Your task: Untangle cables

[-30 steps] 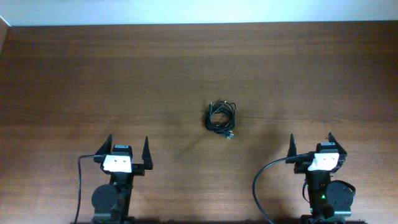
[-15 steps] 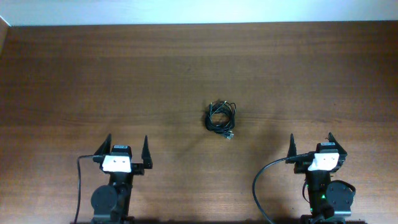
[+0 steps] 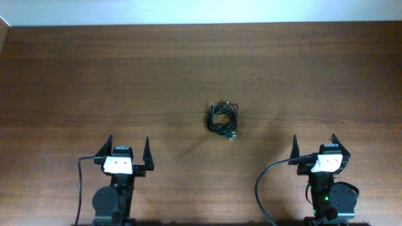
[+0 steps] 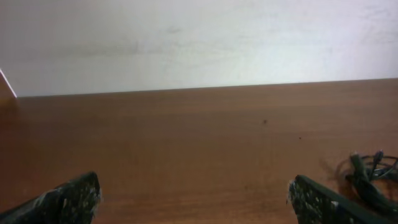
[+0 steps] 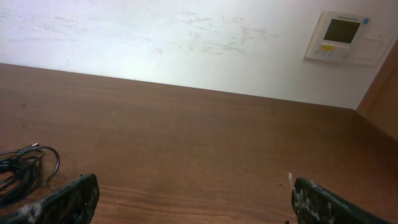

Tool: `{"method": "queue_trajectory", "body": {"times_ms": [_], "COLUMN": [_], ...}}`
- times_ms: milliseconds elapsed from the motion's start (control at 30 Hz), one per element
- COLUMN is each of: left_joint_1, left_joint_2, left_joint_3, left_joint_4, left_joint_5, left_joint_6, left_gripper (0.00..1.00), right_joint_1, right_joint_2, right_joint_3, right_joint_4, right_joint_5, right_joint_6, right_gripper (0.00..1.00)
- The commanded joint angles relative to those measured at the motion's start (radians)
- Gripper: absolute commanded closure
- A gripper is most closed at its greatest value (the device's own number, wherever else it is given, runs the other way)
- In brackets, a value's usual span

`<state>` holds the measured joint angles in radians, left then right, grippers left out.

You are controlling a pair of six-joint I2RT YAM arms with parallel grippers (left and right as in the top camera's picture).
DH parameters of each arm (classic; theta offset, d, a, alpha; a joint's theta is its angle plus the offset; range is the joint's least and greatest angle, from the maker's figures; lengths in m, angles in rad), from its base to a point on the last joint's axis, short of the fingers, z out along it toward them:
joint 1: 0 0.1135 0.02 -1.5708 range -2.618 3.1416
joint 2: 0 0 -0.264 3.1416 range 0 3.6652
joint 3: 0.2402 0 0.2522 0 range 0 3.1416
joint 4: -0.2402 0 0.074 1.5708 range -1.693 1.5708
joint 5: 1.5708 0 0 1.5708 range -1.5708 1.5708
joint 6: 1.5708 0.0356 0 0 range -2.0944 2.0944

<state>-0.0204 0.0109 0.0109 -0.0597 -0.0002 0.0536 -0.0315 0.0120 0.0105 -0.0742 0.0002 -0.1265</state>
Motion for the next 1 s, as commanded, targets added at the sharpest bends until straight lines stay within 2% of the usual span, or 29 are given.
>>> {"method": "queue_trajectory", "body": {"times_ms": [0,200,333,500,567,733,867,967], "left_joint_1": [-0.003,-0.003,-0.003,-0.003,-0.003,-0.003,-0.003,-0.003], "left_joint_2": [-0.004,-0.004,0.063,0.306,0.434,0.731,0.958,1.068], "left_joint_3": [0.019,0.219,0.496,1.003,1.223,1.642,1.838,1.845], "left_joint_4": [0.058,0.072,0.024,-0.316,-0.494,-0.866,-1.117,-1.175], "left_joint_5": [-0.003,-0.004,-0.004,0.016,0.066,0.202,0.294,0.401], "left_joint_6": [0.015,0.015,0.015,-0.001,-0.001,-0.001,0.000,0.000], "left_gripper": [0.01,0.01,0.01,0.01,0.01,0.01,0.01,0.01], "right_joint_1": [-0.008,-0.008,-0.008,-0.008,-0.008,-0.008,-0.008,-0.008], "right_joint_2": [-0.005,-0.005,-0.005,-0.005,-0.005,-0.005,-0.005,-0.005], "right_joint_3": [-0.005,-0.005,-0.005,-0.005,-0.005,-0.005,-0.005,-0.005], "right_joint_4": [-0.006,-0.006,-0.006,-0.006,-0.006,-0.006,-0.006,-0.006], "right_joint_5": [0.012,0.012,0.012,0.012,0.012,0.012,0.012,0.012], "right_joint_6": [0.012,0.012,0.012,0.012,0.012,0.012,0.012,0.012], "right_gripper": [0.02,0.02,0.02,0.01,0.02,0.01,0.02,0.02]}}
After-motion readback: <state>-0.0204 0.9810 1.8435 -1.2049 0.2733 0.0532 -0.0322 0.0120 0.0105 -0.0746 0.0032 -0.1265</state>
